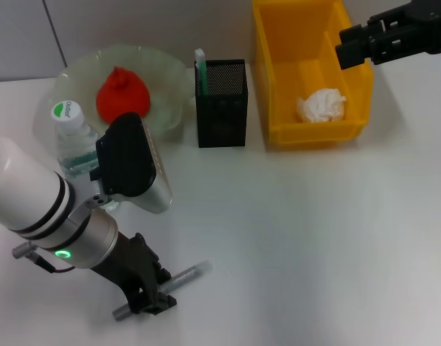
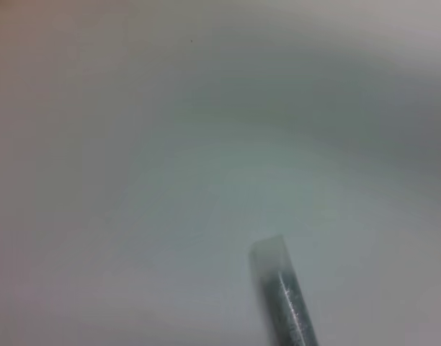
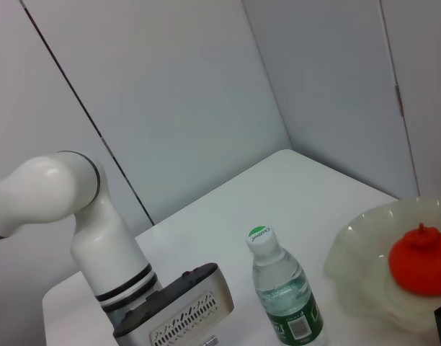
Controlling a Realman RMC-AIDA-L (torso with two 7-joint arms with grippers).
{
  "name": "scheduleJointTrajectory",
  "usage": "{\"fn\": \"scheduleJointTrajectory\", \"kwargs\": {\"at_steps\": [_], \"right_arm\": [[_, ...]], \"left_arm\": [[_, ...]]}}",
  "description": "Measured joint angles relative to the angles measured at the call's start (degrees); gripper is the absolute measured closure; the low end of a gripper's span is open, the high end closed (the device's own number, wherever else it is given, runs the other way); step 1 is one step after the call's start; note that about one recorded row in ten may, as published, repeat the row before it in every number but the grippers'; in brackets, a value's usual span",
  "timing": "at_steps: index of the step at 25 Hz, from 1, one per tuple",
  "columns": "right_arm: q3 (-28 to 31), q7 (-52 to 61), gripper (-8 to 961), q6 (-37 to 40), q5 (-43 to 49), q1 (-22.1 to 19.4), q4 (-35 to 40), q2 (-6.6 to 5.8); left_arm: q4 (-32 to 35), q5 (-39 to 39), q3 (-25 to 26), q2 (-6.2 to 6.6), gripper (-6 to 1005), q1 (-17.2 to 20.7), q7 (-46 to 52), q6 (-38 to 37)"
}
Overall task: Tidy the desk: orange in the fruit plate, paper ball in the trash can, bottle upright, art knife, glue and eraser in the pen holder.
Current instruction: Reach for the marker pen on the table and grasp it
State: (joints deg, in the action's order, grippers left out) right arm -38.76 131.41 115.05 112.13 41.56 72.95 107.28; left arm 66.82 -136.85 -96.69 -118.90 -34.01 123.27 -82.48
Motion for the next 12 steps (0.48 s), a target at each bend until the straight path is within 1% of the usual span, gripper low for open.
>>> {"fn": "scheduleJointTrajectory", "kwargs": {"at_steps": [12], "right_arm": [[0.0,0.0,475,0.0,0.0,-0.1,0.0,0.21]], "left_arm": [[0.1,-0.1,-0.1,0.07,641,-0.3,-0.2,-0.1]]}}
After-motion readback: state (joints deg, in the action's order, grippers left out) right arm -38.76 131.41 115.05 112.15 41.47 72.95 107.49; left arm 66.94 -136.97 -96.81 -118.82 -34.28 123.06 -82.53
